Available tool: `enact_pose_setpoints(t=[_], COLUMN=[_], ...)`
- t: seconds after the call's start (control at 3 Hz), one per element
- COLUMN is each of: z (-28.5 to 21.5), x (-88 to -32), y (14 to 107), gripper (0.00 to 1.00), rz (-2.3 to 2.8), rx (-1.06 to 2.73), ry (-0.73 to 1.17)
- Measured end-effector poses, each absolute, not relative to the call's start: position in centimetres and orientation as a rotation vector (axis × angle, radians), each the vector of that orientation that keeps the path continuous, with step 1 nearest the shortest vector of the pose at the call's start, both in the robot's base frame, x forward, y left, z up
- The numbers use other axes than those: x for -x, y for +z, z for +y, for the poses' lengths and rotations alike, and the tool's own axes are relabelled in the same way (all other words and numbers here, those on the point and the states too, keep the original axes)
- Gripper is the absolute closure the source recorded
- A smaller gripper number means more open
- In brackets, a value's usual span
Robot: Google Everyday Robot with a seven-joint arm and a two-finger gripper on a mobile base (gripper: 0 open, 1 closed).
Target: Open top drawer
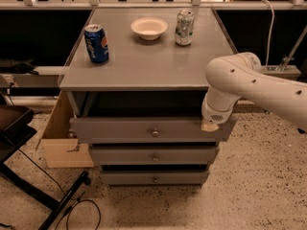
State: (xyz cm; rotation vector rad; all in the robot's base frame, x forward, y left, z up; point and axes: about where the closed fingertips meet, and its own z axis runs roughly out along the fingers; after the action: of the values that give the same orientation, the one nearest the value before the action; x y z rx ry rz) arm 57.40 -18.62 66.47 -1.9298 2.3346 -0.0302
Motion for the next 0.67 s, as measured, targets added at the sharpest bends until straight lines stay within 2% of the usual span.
enact_pose_setpoints(t=[0.67], z=[-18.66], x=[-57.48], y=[67.45], gripper=[1.0], rz=[2.332], rx=[1.938], ry=[-0.02])
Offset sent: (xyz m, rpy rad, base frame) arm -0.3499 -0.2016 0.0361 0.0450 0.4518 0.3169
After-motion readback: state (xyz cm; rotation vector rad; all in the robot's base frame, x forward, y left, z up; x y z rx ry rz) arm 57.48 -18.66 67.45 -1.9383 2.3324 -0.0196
